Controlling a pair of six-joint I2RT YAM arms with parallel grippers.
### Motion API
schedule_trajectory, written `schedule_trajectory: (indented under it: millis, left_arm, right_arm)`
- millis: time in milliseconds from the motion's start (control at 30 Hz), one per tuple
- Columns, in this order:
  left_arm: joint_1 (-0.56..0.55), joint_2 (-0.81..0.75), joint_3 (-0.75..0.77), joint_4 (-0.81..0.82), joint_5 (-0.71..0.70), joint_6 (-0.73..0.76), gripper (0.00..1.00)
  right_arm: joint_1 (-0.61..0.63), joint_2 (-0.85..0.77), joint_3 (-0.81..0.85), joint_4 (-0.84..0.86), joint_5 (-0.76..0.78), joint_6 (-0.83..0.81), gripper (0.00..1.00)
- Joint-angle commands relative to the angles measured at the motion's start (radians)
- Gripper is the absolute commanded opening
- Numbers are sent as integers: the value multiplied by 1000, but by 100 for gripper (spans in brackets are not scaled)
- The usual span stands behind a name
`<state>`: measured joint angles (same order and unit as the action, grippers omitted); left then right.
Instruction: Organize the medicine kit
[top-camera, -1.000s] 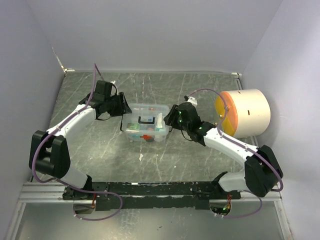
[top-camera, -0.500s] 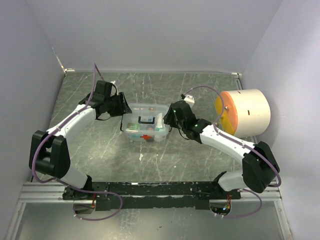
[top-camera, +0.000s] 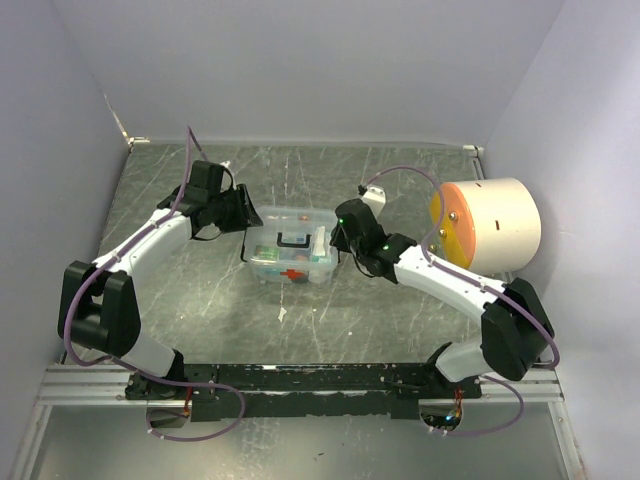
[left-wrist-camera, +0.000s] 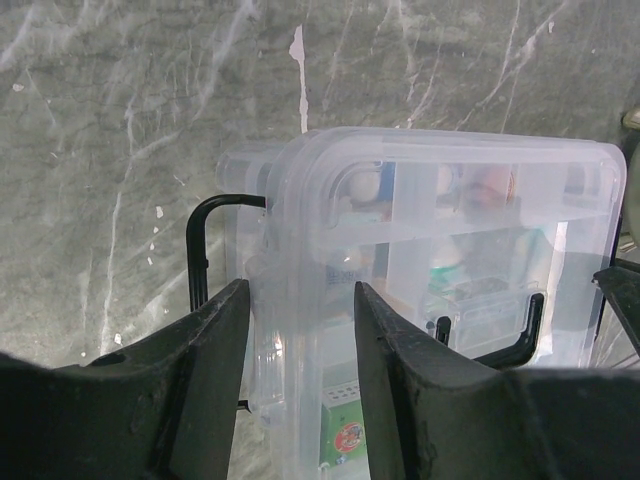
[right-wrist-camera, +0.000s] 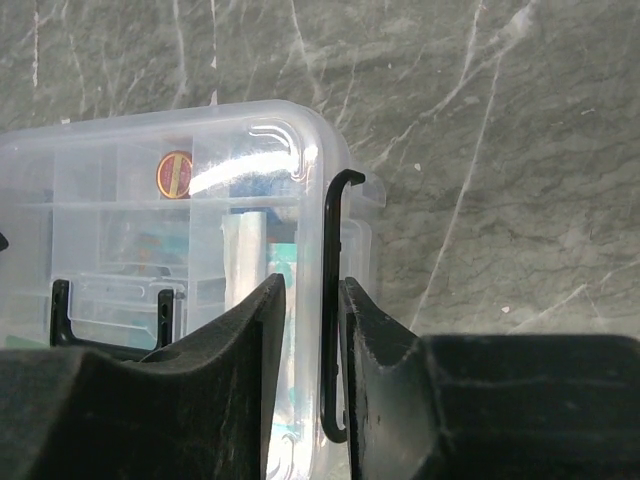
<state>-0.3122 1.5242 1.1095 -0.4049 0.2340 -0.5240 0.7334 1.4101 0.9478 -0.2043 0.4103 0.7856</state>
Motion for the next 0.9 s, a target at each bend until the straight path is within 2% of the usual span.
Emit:
schedule_trajectory:
  millis: [0,100,233,367,533,733,867]
  left_arm:
    - [-10,38,-44,-50,24,22,50]
    - [-9,33,-41,-57,19,22,51]
    - [-8,20,-16,-83,-16,23,57]
    - [-2,-15,24,-104,-71,19,71]
    - [6,-117,11,-86,-255,-35,93]
    - [32,-214,-88,-14,-354,-157,96]
    - [67,-264,-184,77,-303,-238,98]
  right_arm:
    - [11,25,-1,-93,-1,-25,27]
    - [11,9,-4,-84,-25,-22,30]
    - [12,-42,3,-77,-23,-33,43]
    - [11,-64,44,-101,-13,-75,54]
    - [11,-56,107,-130,-4,-136,63]
    - [13,7,222,-153,-45,-262,65]
    - [44,77,290,-152,-67,-332,67]
